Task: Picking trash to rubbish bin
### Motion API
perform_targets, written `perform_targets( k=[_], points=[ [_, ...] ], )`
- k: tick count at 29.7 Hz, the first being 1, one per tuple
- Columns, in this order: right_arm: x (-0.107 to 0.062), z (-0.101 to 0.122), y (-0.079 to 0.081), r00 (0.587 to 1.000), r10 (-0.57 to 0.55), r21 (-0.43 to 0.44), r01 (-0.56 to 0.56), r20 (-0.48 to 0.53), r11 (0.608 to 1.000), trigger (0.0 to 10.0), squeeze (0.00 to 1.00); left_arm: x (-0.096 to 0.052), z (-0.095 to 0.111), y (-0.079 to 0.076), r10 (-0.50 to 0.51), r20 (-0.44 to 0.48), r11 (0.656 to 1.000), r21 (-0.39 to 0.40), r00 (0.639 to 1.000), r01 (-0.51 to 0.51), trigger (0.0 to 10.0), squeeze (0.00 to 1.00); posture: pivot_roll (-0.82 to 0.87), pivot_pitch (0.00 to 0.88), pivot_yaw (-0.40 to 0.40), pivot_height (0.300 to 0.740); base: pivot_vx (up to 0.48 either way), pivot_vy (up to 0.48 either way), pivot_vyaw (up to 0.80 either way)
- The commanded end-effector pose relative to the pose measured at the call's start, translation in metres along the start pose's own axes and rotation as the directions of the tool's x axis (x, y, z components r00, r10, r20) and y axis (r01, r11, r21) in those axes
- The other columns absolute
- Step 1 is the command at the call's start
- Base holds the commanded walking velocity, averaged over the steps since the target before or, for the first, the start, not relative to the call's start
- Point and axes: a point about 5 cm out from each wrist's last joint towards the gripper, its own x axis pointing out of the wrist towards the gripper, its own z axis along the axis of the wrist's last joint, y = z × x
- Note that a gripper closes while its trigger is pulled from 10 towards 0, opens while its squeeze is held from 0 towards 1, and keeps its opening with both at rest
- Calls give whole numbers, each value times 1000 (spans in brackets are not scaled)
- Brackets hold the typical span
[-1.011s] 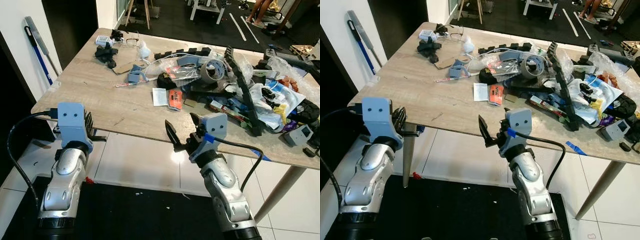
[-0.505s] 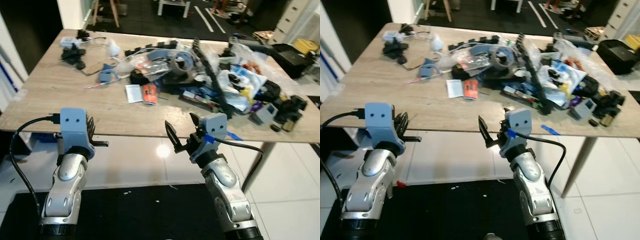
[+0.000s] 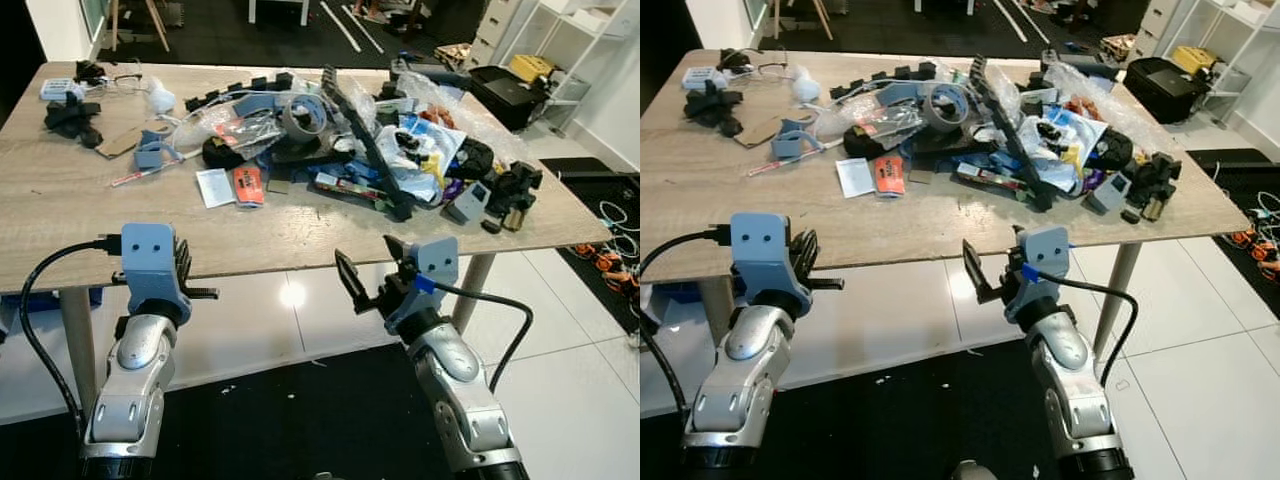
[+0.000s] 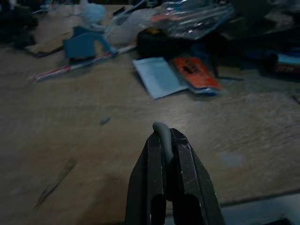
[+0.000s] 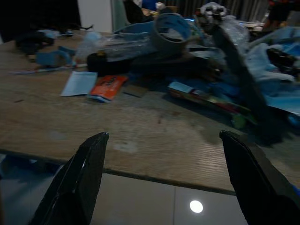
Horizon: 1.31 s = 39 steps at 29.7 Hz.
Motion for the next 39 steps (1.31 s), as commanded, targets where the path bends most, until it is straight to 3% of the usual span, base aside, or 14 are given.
perform_targets(
  k=[1, 39],
  points=[
    [-4, -4, -5, 1000, -18, 7, 18, -23, 1000, 10000, 0, 0, -3, -5, -21, -16, 1000, -2, 1000, 21, 10000, 0, -46, 147, -88, 740, 0, 0, -481],
    [3, -4, 4, 1000, 17, 30, -16, -22, 999, 10000, 0, 5, -3, -6, -13, 2, 1000, 13, 1000, 13, 10000, 0, -39, 134, -103, 740, 0, 0, -568]
  ],
)
